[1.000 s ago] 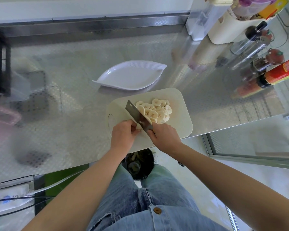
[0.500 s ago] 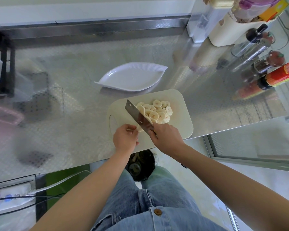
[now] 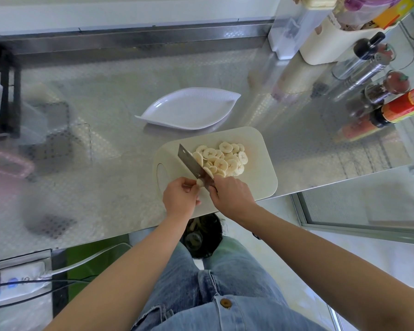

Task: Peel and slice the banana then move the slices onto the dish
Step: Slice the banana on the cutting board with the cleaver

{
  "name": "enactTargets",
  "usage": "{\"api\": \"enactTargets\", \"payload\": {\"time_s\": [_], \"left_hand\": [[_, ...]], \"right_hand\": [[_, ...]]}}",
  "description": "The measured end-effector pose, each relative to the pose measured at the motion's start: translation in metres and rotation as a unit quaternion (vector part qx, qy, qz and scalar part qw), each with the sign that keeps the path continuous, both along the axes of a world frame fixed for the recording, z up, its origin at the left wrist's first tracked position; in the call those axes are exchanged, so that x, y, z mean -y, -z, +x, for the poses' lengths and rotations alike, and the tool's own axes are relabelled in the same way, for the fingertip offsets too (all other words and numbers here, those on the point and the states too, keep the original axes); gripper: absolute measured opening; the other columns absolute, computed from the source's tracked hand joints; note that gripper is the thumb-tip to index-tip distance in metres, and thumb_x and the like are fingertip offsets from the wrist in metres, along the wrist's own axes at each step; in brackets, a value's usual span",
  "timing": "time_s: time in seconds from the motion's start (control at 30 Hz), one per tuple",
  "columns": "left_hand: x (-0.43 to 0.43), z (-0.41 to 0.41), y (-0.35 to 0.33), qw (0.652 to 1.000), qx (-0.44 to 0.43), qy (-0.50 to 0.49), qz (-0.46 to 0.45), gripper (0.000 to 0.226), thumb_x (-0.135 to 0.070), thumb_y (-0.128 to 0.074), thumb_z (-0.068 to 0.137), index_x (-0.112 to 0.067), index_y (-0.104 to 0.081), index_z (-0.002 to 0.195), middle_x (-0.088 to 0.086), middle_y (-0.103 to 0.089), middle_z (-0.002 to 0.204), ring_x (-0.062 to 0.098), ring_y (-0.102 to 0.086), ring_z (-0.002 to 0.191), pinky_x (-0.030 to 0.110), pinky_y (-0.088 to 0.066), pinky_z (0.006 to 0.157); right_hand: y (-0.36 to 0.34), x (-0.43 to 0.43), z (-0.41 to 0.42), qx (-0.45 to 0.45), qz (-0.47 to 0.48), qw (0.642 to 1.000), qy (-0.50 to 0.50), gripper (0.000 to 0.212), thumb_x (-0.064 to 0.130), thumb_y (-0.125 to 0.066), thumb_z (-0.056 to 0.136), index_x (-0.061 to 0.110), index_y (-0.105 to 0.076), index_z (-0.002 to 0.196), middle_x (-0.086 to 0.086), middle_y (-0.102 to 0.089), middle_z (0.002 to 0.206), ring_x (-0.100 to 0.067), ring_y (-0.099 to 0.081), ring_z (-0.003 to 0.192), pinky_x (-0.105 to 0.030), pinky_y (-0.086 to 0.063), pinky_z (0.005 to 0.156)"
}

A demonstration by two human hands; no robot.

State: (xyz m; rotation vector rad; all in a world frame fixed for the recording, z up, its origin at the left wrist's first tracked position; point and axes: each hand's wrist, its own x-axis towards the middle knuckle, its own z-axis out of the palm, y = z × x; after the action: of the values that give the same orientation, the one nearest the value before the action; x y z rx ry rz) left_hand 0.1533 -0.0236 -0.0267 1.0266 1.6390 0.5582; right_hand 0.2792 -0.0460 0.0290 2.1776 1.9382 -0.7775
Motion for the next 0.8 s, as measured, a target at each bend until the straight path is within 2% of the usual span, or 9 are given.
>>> {"api": "enactTargets", "payload": {"time_s": [0.1, 0.3, 0.6, 0.8], "left_hand": [[0.0, 0.0, 0.0, 1.0, -0.006, 0.012, 0.002, 0.01, -0.022, -0.074, 0.082, -0.013, -0.069, 0.083, 0.011, -0.069, 0.072, 0.018, -0.065, 0.048, 0.036, -0.059, 0.059], [-0.001, 0.0, -0.001, 1.0, -0.01, 0.02, 0.014, 0.011, -0.025, -0.074, 0.083, -0.018, -0.067, 0.079, 0.008, -0.068, 0.072, 0.017, -0.066, 0.047, 0.042, -0.06, 0.063], [-0.001, 0.0, -0.002, 0.999, -0.021, 0.024, 0.029, 0.01, -0.018, -0.072, 0.084, -0.016, -0.066, 0.077, 0.01, -0.068, 0.069, 0.016, -0.064, 0.045, 0.039, -0.06, 0.061], [-0.002, 0.0, -0.002, 0.999, -0.018, 0.025, 0.024, 0.016, -0.015, -0.072, 0.084, -0.021, -0.063, 0.073, 0.005, -0.067, 0.065, 0.019, -0.065, 0.047, 0.043, -0.059, 0.065]], "right_hand": [[0.001, 0.0, -0.001, -0.004, -0.013, 1.0, 0.001, 0.019, 0.029, -0.039, 0.1, 0.014, -0.038, 0.087, -0.004, -0.044, 0.077, -0.025, -0.044, 0.069, -0.034, -0.034, 0.062], [0.001, 0.0, 0.006, -0.006, 0.009, 1.0, -0.002, 0.026, 0.033, -0.038, 0.1, 0.014, -0.037, 0.083, -0.004, -0.045, 0.073, -0.026, -0.044, 0.067, -0.033, -0.033, 0.06], [-0.003, -0.001, 0.016, -0.003, 0.032, 0.999, -0.017, 0.026, 0.036, -0.038, 0.099, 0.015, -0.038, 0.084, -0.006, -0.049, 0.073, -0.027, -0.046, 0.064, -0.032, -0.035, 0.058], [-0.001, -0.001, 0.015, -0.004, 0.025, 0.999, -0.024, 0.026, 0.034, -0.038, 0.099, 0.013, -0.039, 0.083, -0.006, -0.047, 0.07, -0.027, -0.046, 0.063, -0.032, -0.035, 0.057]]}}
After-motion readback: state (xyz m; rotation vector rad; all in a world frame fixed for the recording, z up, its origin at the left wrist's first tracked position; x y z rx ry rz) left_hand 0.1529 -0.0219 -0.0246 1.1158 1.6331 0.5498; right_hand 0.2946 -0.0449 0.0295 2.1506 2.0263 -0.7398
